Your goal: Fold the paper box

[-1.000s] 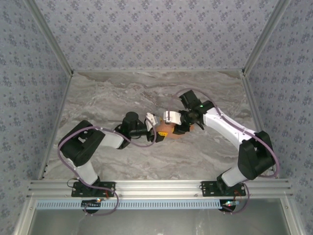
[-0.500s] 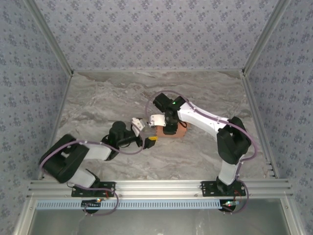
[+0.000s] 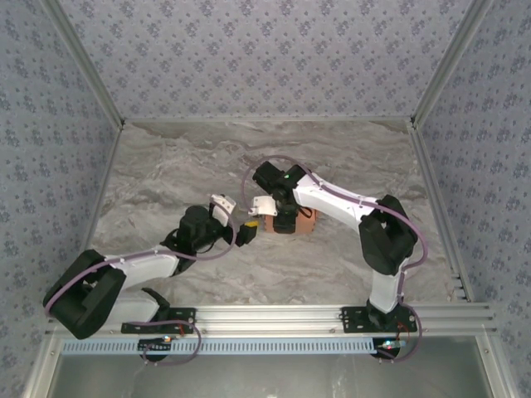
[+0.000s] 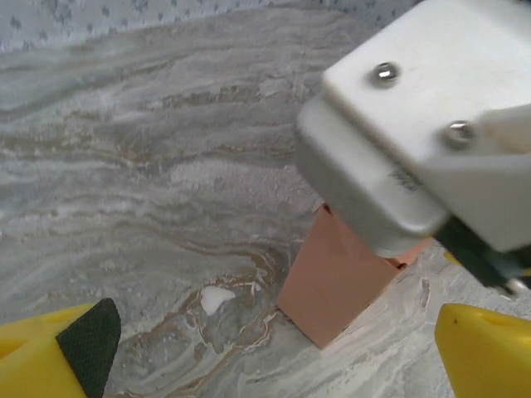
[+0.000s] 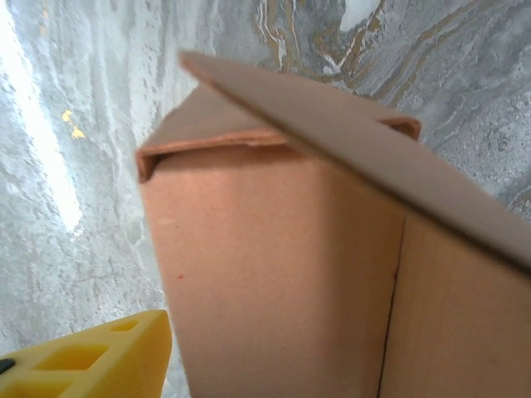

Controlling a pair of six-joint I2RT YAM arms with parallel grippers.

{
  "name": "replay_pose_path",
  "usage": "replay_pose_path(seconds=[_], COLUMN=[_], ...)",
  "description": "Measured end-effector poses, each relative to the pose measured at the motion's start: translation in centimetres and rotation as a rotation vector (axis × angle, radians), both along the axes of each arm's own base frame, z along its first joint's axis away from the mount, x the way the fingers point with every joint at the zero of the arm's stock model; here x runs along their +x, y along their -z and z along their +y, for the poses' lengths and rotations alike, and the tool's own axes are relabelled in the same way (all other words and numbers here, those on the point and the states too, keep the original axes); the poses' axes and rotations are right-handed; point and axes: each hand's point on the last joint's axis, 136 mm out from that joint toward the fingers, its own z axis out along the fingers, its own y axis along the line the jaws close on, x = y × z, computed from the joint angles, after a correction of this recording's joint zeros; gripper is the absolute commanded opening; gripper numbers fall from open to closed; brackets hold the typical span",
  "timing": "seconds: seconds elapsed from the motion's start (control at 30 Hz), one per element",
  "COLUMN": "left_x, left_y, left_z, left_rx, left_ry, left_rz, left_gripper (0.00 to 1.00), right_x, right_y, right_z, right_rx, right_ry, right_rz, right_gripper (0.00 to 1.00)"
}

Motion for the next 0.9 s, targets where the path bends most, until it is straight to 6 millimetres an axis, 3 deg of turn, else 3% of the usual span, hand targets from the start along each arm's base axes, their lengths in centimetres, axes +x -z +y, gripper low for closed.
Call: replay_pose_path(seconds=[0.13, 0.4, 0.5, 0.6, 0.7, 0.83, 0.9], left_x=[0.8, 1.3, 1.9, 2.6, 2.8, 1.8, 0.7], left_y=[-1.8, -4.1, -5.9, -8.4, -10.3, -9.4, -8.4], left_z=[-1.1, -1.9, -2.3, -2.6, -2.6, -3.0, -4.2], left_rx=[-0.031, -0.061, -0.077, -0.100, -0.120, -0.030, 0.043], left_ry=[0.003, -0.006, -0.027, -0.066, -0.101, -0.121, -0.101], left_rz=[0.050, 0.143, 0.202, 0.268, 0.327, 0.412, 0.464], left_gripper=[0.99, 0.99, 0.97, 0.86, 0.81, 0.83, 0.79], right_x=[0.2, -0.3, -0.9, -0.1, 1.5, 2.1, 1.5], right_y=[-1.5, -7.2, -9.3, -11.7, -13.4, -12.6, -11.4], right_z=[0.2, -0.2, -1.1, -3.9, -8.7, -14.6, -15.4], right_rx=[0.069, 0.269, 0.369, 0.513, 0.686, 0.839, 0.885], right_ry=[0.026, 0.061, 0.117, 0.334, 0.704, 1.139, 1.251], right_rz=[-0.010, -0.051, -0.080, -0.148, -0.184, -0.112, -0.033], right_gripper=[0.75, 0.76, 0.76, 0.73, 0.66, 0.64, 0.61])
